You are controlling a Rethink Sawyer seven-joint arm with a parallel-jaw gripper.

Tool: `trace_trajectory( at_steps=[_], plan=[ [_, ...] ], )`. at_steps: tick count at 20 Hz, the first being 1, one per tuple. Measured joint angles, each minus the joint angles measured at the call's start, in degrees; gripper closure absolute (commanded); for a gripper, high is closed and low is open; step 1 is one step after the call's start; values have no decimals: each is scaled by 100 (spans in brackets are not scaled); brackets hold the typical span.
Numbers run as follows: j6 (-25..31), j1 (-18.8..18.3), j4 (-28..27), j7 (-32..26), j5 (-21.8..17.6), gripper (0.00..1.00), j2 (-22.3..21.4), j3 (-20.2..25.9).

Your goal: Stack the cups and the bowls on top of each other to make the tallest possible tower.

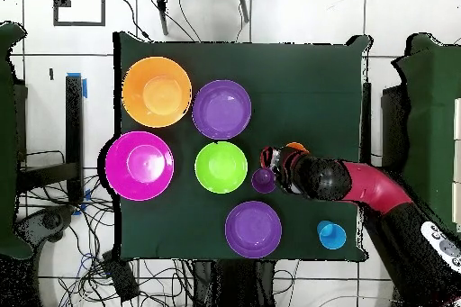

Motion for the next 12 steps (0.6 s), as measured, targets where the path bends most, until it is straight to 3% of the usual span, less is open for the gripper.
trace_trajectory(
  at_steps=[12],
  plan=[
    [228,55,-7,0,-233,0,-239,5]
  ],
)
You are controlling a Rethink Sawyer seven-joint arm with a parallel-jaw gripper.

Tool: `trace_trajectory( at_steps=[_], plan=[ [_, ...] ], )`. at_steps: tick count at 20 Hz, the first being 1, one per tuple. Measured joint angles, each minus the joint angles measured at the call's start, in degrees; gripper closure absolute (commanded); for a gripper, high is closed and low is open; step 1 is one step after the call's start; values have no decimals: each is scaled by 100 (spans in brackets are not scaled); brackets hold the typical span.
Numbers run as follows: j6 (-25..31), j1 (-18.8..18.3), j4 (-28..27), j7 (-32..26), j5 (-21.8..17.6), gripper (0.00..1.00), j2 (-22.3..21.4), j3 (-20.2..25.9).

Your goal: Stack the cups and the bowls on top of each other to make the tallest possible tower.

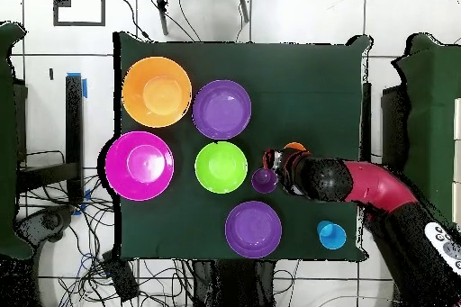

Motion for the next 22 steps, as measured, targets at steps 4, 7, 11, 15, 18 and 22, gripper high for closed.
trace_trajectory(
  at_steps=[4,7,11,15,18,22],
  plan=[
    [158,42,-57,0,-78,0,-98,-3],
    [199,81,-101,0,-136,0,-145,-37],
    [199,176,-156,0,-259,0,-207,-100],
    [200,275,-228,0,-371,0,-212,-137],
    [201,334,-286,0,-424,0,-210,-173],
    [200,416,-349,0,-500,0,-203,-255]
  ],
)
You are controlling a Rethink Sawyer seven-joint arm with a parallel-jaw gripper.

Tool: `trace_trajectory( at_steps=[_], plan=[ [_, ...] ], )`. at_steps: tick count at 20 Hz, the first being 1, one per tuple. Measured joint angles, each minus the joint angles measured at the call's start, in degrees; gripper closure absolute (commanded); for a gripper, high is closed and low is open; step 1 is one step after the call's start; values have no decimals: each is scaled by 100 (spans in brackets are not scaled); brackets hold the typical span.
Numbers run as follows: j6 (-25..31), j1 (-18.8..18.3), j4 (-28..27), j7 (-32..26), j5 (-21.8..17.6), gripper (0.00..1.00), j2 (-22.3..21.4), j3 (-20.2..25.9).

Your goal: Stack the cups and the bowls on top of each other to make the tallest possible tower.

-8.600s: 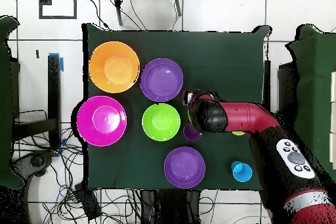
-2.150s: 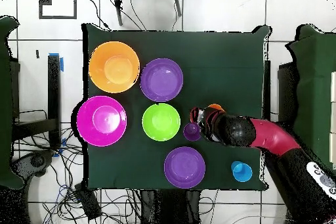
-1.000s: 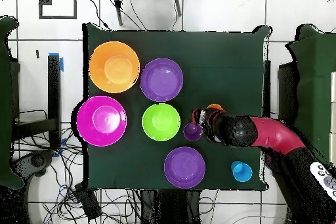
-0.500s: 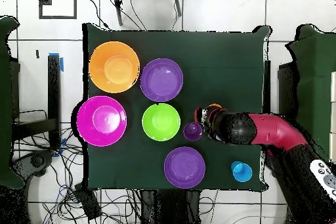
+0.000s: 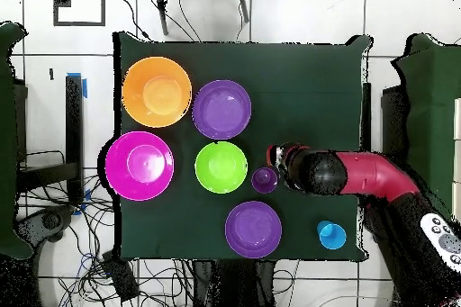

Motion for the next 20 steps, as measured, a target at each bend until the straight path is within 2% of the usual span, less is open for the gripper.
trace_trajectory(
  at_steps=[9,20],
  plan=[
    [0,321,-128,0,-194,0,8,-342],
    [0,442,-193,0,-199,0,82,-537]
  ],
)
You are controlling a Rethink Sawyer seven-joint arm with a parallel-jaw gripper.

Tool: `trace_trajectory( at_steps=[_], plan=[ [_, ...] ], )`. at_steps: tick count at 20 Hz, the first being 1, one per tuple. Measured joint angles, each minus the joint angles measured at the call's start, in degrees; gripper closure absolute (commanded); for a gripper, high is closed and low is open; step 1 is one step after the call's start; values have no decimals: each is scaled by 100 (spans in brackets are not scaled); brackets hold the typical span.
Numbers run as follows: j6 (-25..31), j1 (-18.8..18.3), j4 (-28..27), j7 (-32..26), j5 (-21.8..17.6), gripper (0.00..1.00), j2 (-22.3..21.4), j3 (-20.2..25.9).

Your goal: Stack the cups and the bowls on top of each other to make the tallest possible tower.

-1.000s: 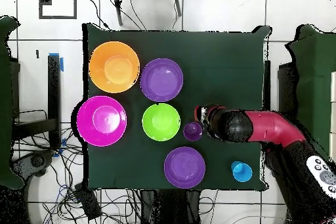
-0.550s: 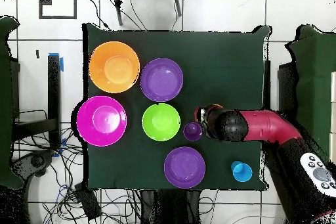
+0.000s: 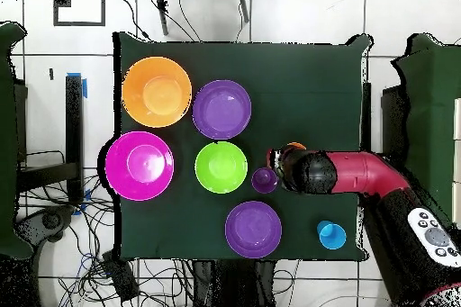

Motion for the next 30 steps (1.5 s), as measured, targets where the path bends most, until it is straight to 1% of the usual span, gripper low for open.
trace_trajectory(
  at_steps=[8,27,30],
  plan=[
    [0,0,-74,0,0,0,125,-49],
    [0,73,-98,0,1,0,134,-123],
    [-1,92,-142,0,1,0,206,-144]
  ],
)
